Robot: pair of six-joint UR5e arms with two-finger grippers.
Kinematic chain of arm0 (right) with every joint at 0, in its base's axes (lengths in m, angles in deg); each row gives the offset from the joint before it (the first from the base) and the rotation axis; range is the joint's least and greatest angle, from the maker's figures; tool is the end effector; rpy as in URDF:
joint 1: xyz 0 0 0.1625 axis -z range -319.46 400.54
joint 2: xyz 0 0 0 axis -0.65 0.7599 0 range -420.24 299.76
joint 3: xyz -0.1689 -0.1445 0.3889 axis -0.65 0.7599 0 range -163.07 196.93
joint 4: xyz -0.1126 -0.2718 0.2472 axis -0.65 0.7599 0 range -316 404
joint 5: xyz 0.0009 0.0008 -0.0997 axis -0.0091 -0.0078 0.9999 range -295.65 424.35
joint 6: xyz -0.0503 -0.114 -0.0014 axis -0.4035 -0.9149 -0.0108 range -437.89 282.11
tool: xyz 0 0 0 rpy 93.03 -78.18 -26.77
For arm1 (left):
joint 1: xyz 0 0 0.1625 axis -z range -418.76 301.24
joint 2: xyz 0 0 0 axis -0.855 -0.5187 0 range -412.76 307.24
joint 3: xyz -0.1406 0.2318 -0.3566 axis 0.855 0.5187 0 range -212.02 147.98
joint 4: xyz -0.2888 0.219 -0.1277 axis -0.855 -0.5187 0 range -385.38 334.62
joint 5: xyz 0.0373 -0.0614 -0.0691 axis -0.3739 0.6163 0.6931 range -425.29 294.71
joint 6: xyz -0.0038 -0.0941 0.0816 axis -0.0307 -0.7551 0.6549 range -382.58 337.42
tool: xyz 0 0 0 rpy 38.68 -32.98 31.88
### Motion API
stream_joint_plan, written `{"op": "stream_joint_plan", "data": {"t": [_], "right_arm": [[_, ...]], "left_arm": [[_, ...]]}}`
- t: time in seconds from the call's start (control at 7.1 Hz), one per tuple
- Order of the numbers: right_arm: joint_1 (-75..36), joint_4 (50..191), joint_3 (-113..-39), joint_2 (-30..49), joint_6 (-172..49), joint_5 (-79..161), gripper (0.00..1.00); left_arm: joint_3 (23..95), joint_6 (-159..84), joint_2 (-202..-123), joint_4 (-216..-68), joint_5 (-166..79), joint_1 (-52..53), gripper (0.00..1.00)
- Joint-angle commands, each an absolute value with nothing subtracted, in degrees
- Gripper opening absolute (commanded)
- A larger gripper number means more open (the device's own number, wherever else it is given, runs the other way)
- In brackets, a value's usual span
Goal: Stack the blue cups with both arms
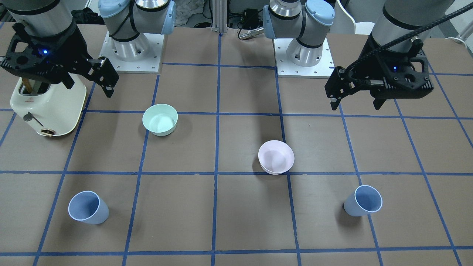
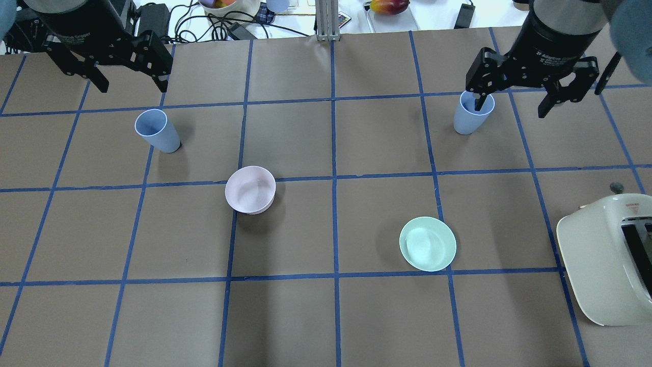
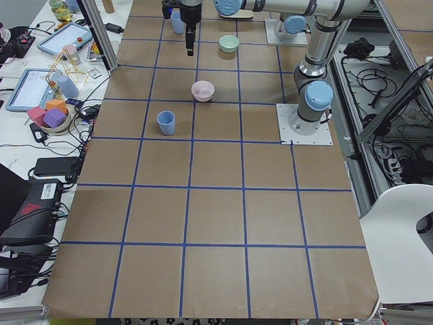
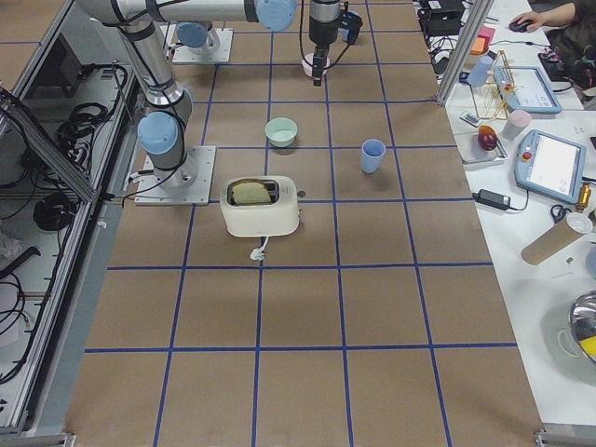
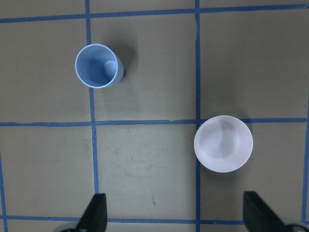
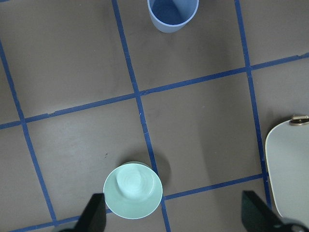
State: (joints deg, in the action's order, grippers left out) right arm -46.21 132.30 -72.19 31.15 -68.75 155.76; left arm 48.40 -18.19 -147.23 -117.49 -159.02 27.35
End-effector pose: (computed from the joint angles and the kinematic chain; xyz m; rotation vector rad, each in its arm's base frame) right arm 0.1046 -0.4568 0.5010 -0.3368 -3.0992 0.0174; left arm -0.0909 -0.5073 0.5223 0.0107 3.0721 -0.0731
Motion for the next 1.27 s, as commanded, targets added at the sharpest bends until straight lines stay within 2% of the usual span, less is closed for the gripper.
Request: {"op": "stream_joint_plan", "data": {"t": [0.0,0.7,0.85,1.13], "right_arm": [[-46.3,130.2,-72.3,32.5,-68.7,156.4,1.00],[-49.0,126.5,-72.6,33.6,-68.8,154.7,1.00],[-49.6,126.6,-72.6,33.4,-68.8,154.7,1.00],[-49.7,126.7,-72.6,33.3,-68.8,154.6,1.00]], "left_arm": [[48.5,-18.2,-147.1,-117.5,-159.1,27.4,1.00],[48.7,-17.8,-147.5,-117.3,-158.7,27.4,1.00],[48.6,-17.2,-149.4,-115.8,-158.5,26.9,1.00],[52.8,-12.9,-158.6,-100.1,-158.7,26.3,1.00]]}}
